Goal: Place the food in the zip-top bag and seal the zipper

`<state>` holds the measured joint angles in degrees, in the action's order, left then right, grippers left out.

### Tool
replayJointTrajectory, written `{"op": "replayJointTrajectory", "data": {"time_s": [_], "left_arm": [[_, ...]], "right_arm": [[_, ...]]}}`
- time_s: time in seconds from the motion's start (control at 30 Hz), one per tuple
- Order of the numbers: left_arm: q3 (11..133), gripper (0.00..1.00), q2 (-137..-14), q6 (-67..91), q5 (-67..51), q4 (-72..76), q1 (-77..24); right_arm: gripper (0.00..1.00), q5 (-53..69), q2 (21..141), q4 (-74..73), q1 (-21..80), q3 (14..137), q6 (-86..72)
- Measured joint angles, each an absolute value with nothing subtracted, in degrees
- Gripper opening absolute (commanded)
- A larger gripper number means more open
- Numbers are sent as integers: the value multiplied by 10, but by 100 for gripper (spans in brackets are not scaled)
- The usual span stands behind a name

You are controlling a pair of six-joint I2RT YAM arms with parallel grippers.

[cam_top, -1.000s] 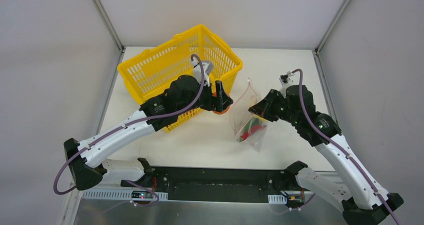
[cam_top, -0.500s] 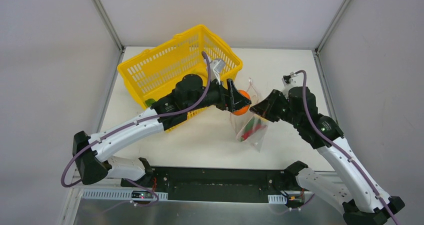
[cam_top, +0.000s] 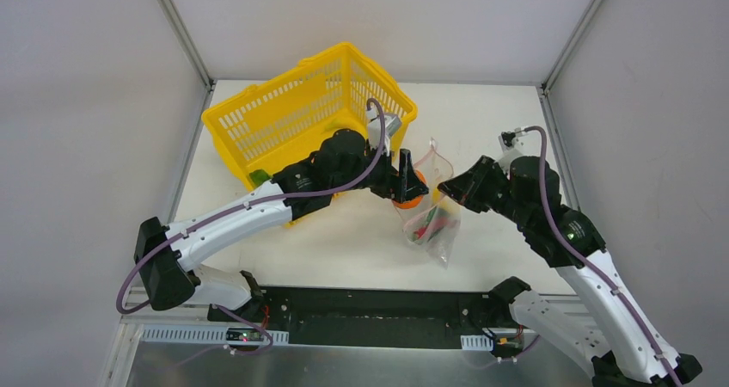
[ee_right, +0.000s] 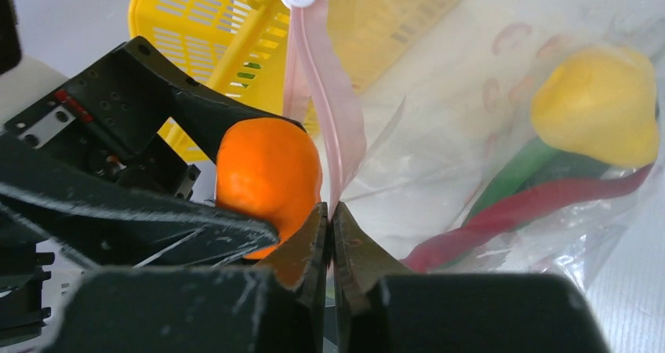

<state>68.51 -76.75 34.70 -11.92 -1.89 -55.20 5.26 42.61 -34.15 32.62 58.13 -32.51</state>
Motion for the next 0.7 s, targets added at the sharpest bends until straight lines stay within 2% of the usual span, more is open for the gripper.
{"op": "replayJointTrajectory", "data": {"time_s": [0.7], "left_arm": [[779, 61, -814, 300, -38, -145, -585]], "right_arm": [[7, 89, 433, -317, 326, 570, -342]]}}
